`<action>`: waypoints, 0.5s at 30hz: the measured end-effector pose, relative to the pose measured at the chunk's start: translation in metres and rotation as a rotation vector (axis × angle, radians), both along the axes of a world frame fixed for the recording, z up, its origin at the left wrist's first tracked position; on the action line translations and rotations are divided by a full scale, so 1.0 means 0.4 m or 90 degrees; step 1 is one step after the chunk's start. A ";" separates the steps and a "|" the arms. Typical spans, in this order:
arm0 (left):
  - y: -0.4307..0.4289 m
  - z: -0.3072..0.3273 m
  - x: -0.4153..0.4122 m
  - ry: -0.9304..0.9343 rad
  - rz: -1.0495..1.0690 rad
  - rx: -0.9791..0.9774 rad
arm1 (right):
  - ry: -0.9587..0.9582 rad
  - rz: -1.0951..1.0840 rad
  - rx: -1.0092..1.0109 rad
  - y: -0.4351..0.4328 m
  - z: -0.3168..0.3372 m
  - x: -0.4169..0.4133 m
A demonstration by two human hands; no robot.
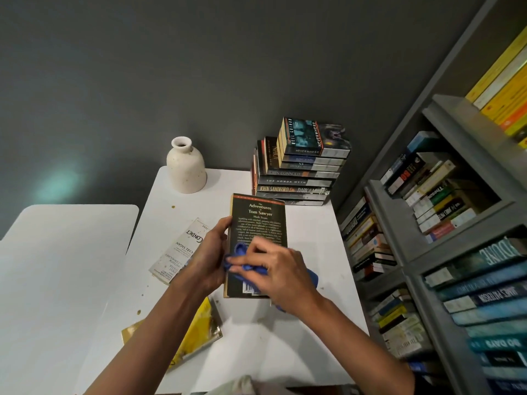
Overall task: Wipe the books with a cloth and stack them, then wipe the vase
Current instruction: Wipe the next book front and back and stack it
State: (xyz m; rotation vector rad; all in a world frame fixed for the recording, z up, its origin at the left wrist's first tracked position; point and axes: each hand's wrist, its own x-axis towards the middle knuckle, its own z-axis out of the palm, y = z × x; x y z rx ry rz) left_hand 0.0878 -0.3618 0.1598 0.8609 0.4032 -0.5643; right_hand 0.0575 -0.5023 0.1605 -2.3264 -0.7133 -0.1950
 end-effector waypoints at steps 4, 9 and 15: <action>-0.036 0.009 -0.016 -0.017 0.000 -0.033 | -0.037 -0.115 0.011 0.000 0.024 0.068; -0.057 0.007 -0.030 -0.103 0.035 0.004 | -0.086 -0.220 -0.013 0.031 0.057 0.153; -0.038 0.010 -0.028 -0.169 0.065 0.069 | -0.077 -0.329 0.017 -0.008 0.037 0.194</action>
